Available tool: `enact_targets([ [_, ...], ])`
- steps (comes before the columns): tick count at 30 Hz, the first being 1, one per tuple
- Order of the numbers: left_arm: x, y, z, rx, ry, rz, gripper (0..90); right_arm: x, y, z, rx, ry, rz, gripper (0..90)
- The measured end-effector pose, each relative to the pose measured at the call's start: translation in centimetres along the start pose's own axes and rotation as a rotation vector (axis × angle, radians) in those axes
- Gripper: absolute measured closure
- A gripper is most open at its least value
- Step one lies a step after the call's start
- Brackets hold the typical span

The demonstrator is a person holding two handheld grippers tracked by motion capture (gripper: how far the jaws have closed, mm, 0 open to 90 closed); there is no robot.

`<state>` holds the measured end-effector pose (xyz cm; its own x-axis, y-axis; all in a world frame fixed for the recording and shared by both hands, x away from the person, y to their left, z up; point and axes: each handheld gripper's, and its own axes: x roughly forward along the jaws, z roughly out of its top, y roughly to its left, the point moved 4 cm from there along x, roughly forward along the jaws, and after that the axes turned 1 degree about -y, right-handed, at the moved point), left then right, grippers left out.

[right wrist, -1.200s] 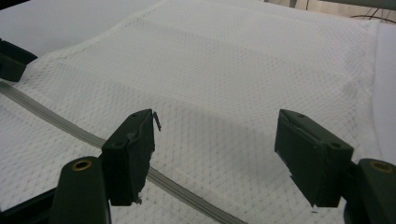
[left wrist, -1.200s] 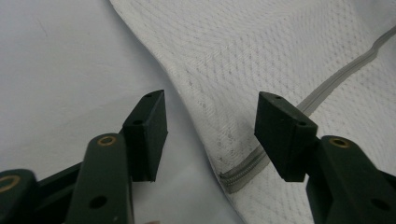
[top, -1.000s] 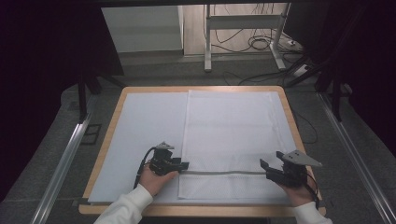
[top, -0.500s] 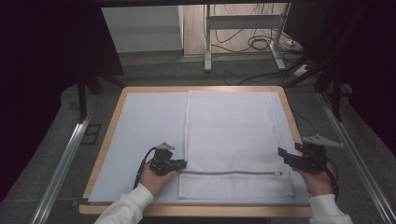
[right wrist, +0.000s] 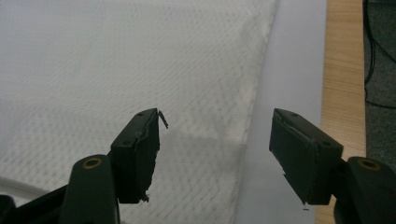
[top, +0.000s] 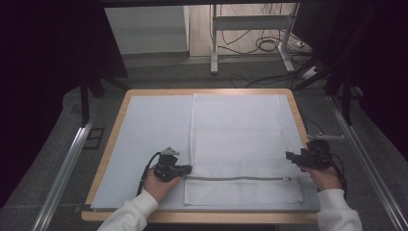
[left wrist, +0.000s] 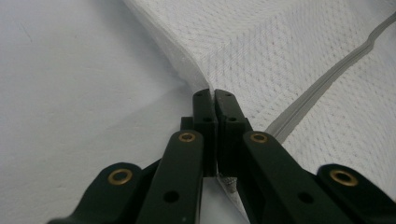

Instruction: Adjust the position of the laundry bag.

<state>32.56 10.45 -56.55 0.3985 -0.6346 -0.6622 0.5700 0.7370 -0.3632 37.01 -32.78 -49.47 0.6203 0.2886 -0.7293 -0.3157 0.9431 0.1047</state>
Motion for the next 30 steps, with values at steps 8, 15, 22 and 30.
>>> enact_targets([
  [8,0.0,0.1,-0.1,-0.007,0.001,-0.004,88.8,2.6,-1.6,-0.6,0.060,0.067,0.005,35.8],
  [15,-0.1,0.1,-0.2,-0.009,-0.001,-0.010,88.9,3.9,-1.6,-1.0,0.051,0.086,-0.031,44.8],
  [22,-0.2,0.1,-0.1,-0.011,-0.001,-0.017,88.9,4.2,-0.8,-1.2,-0.013,0.109,-0.063,55.4],
  [30,-0.3,0.1,-0.1,-0.015,-0.006,-0.021,88.8,4.3,0.0,-1.3,-0.098,0.119,-0.079,82.2],
])
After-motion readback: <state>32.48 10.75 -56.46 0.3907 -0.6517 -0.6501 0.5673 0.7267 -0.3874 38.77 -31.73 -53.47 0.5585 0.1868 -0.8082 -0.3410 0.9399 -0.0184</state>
